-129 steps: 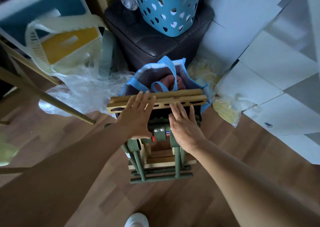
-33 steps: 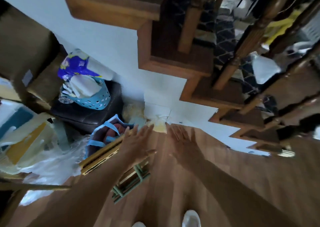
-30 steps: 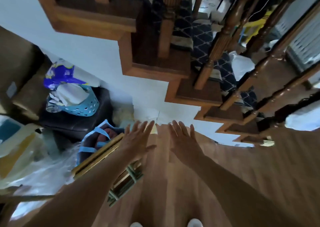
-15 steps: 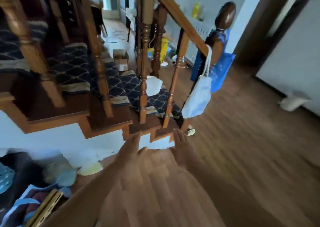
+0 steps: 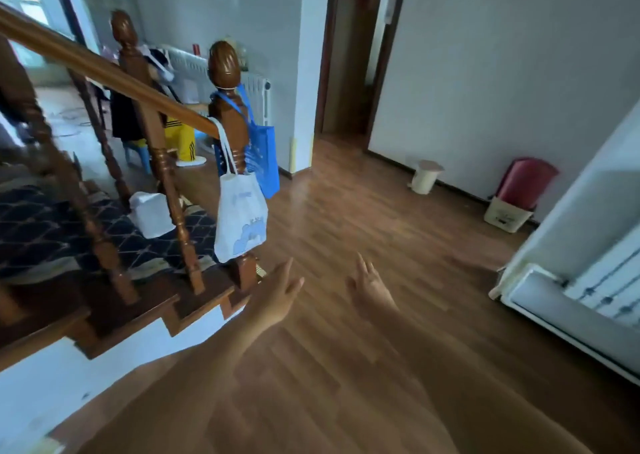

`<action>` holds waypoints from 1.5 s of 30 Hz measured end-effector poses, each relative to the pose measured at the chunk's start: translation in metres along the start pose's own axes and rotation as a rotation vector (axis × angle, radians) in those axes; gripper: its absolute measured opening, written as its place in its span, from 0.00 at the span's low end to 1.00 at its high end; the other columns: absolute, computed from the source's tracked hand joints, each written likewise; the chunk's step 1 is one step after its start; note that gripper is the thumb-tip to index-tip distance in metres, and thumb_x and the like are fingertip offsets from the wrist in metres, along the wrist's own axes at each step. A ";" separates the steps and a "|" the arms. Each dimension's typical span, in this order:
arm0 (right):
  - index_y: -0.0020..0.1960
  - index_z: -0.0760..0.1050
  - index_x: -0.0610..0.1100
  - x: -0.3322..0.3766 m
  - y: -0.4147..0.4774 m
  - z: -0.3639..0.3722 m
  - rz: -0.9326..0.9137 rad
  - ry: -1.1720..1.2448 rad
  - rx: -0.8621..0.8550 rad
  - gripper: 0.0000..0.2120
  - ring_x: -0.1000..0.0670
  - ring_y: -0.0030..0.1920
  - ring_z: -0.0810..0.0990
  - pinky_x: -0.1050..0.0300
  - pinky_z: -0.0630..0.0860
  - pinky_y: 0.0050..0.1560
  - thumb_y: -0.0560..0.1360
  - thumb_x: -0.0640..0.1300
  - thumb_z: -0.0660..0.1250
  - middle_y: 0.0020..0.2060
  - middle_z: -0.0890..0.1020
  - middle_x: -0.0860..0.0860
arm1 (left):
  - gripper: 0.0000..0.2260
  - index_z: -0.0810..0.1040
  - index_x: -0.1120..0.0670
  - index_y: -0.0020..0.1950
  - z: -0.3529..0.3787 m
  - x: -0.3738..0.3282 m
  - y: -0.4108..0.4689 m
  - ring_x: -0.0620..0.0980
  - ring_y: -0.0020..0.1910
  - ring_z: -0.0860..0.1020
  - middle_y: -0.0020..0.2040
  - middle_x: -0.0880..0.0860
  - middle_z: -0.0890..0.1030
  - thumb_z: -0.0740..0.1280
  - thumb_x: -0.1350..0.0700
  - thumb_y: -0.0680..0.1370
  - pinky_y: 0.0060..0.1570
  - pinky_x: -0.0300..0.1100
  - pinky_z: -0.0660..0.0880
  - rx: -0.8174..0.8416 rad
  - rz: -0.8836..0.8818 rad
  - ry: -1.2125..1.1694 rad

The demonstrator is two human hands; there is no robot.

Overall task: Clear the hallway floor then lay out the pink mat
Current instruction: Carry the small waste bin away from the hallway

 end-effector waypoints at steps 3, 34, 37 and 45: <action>0.75 0.47 0.34 -0.042 -0.005 -0.025 0.061 0.034 -0.033 0.26 0.42 0.76 0.53 0.61 0.48 0.69 0.82 0.41 0.52 0.75 0.54 0.39 | 0.24 0.58 0.57 0.75 0.031 -0.043 0.020 0.53 0.73 0.61 0.74 0.57 0.63 0.58 0.50 0.81 0.67 0.39 0.56 0.035 0.057 -0.046; 0.64 0.66 0.36 -0.234 0.263 -0.118 0.623 0.346 -0.263 0.17 0.41 0.63 0.69 0.49 0.66 0.60 0.80 0.45 0.53 0.63 0.72 0.41 | 0.24 0.64 0.54 0.73 0.160 -0.148 0.432 0.53 0.70 0.68 0.72 0.55 0.69 0.60 0.47 0.79 0.69 0.50 0.64 0.328 0.187 -0.170; 0.65 0.65 0.35 -0.252 0.286 -0.120 0.634 0.344 -0.270 0.17 0.39 0.64 0.69 0.49 0.65 0.61 0.80 0.44 0.52 0.64 0.71 0.39 | 0.24 0.64 0.52 0.73 0.174 -0.155 0.460 0.52 0.70 0.67 0.72 0.54 0.68 0.59 0.45 0.79 0.69 0.51 0.64 0.339 0.202 -0.159; 0.62 0.68 0.37 -0.341 0.363 -0.139 0.616 0.365 -0.300 0.16 0.39 0.64 0.69 0.52 0.66 0.57 0.80 0.44 0.53 0.62 0.73 0.40 | 0.23 0.63 0.57 0.73 0.234 -0.205 0.548 0.53 0.72 0.65 0.73 0.56 0.67 0.59 0.49 0.80 0.71 0.48 0.62 0.377 0.248 -0.210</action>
Point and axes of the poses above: each hand's wrist, its own y-axis towards the middle knuckle, its own z-axis out of the palm, x = y × z, the point moved 2 cm from there along y, towards the middle knuckle
